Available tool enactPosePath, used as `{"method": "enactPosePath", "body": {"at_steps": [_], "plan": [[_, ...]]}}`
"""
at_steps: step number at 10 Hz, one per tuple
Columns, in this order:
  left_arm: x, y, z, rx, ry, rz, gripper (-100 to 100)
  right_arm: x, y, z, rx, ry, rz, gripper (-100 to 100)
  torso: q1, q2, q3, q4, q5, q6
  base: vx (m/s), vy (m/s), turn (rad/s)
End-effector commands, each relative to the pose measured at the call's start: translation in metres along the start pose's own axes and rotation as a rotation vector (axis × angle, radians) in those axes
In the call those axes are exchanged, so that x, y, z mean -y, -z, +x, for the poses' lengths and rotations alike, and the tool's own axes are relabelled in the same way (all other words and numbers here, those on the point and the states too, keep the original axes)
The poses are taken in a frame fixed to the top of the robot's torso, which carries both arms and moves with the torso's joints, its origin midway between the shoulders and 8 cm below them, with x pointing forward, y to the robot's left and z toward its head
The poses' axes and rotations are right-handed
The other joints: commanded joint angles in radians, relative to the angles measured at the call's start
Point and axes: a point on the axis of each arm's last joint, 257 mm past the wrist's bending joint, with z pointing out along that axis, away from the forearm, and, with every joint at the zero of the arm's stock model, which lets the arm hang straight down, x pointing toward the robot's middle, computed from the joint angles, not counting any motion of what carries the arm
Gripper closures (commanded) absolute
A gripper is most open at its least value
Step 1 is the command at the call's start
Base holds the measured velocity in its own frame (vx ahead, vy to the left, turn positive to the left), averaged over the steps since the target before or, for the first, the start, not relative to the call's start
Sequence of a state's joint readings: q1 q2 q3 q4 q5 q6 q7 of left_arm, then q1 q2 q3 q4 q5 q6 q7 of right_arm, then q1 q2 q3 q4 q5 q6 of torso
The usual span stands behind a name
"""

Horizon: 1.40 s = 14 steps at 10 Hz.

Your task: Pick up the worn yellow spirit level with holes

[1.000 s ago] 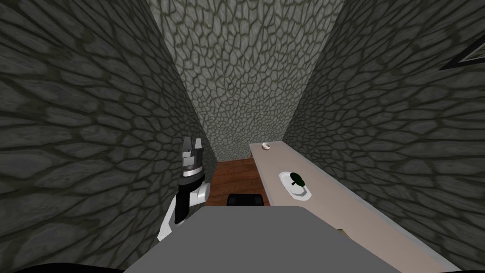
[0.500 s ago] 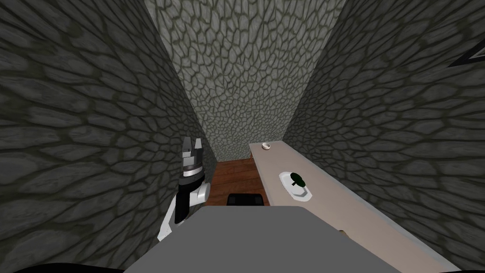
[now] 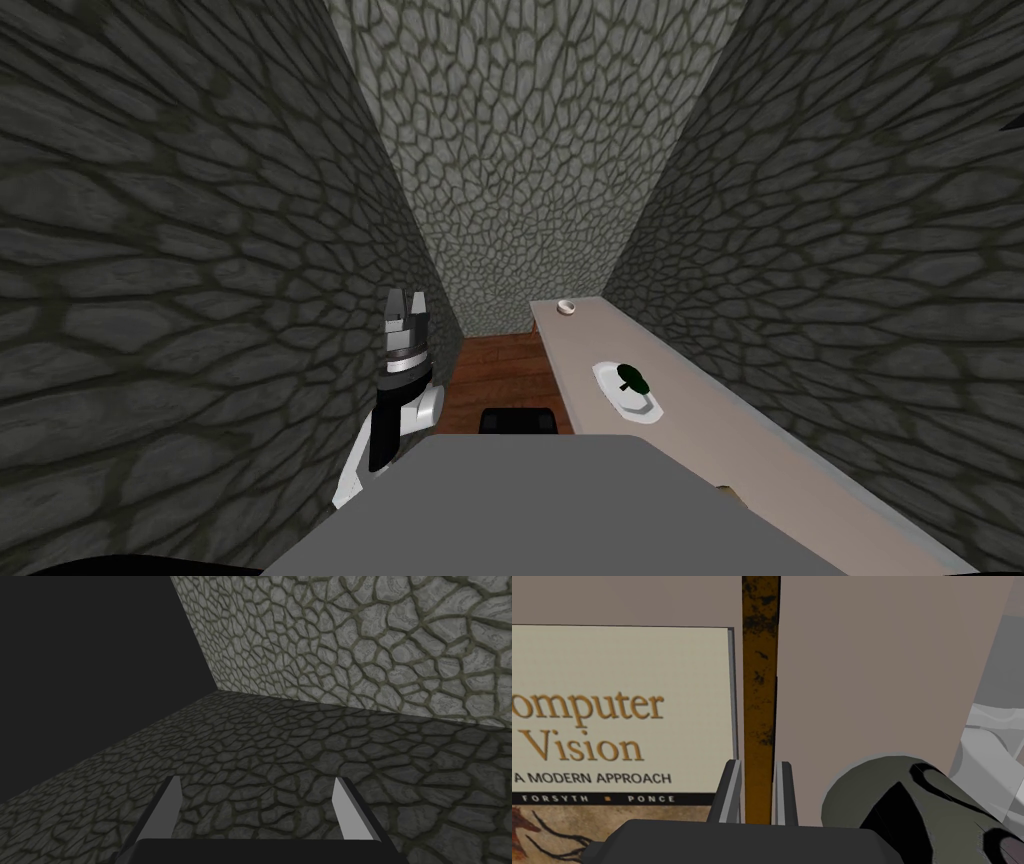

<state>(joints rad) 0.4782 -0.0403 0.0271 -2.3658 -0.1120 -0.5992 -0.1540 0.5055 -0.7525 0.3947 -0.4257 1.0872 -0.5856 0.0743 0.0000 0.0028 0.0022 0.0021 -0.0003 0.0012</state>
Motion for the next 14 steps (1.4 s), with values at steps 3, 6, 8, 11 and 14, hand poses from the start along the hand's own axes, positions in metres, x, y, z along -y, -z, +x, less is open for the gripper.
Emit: {"method": "enactPosePath", "body": {"at_steps": [3, 6, 8, 11, 14], "plan": [[0.000, 0.000, 0.000, 0.000, 0.000, 0.000, 0, 0.005, 0.004, -0.009, 0.004, -0.041, -0.015, 100, 0.002, 0.001, 0.001, 0.000, 0.001, -0.001, -0.083, 0.046, 0.128], [0.000, 0.000, 0.000, 0.000, 0.000, 0.000, 0, 0.014, 0.010, -0.016, 0.004, -0.079, -0.020, 100, 0.003, 0.002, 0.001, 0.001, 0.002, -0.002, -0.102, 0.052, 0.131], [0.000, 0.000, 0.000, 0.000, 0.000, 0.000, 0, 0.019, 0.014, -0.020, 0.004, -0.099, -0.021, 100, 0.002, 0.001, 0.000, 0.000, 0.002, -0.001, -0.075, 0.036, 0.085], [0.000, 0.000, 0.000, 0.000, 0.000, 0.000, 0, 0.029, 0.021, -0.026, 0.004, -0.139, -0.019, 100, 0.002, 0.001, 0.000, 0.000, 0.002, -0.001, -0.089, 0.041, 0.132], [0.000, 0.000, 0.000, 0.000, 0.000, 0.000, 0, 0.035, 0.025, -0.029, 0.004, -0.155, -0.016, 100, 0.003, 0.000, -0.001, -0.001, 0.003, 0.000, -0.057, 0.041, 0.065]]}}
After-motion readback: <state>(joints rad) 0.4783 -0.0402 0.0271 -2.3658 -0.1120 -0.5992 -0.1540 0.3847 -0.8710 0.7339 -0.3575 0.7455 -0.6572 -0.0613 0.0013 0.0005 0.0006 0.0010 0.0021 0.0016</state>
